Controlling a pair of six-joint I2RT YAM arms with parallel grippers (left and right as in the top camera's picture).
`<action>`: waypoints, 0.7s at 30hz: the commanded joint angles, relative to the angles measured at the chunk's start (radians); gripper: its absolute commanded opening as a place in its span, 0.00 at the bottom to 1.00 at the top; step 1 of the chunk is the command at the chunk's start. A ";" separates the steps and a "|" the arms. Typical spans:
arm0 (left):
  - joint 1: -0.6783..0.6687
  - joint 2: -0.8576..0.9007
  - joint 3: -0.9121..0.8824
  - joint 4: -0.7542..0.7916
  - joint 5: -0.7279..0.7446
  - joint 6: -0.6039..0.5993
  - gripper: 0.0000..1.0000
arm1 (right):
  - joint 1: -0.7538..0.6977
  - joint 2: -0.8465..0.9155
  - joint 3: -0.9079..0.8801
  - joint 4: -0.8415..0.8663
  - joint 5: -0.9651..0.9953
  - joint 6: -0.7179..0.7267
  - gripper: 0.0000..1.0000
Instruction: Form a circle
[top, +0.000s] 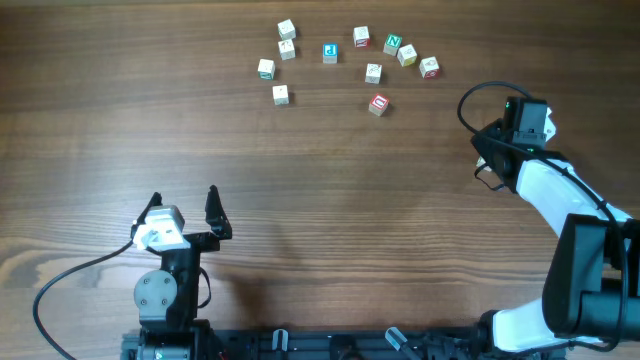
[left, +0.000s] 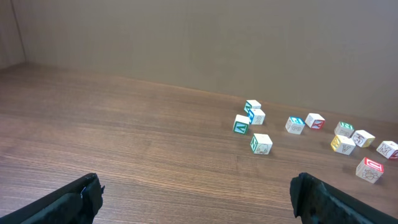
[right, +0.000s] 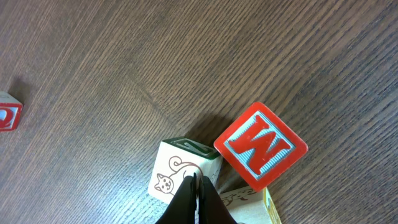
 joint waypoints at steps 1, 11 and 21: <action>0.006 -0.009 -0.006 0.001 0.012 0.023 1.00 | 0.006 -0.028 0.015 -0.003 0.010 -0.050 0.04; 0.006 -0.009 -0.006 0.001 0.012 0.023 1.00 | 0.142 -0.140 0.015 0.050 0.071 -0.230 0.05; 0.006 -0.009 -0.006 0.001 0.012 0.023 1.00 | 0.132 -0.035 0.026 0.080 0.090 -0.225 0.05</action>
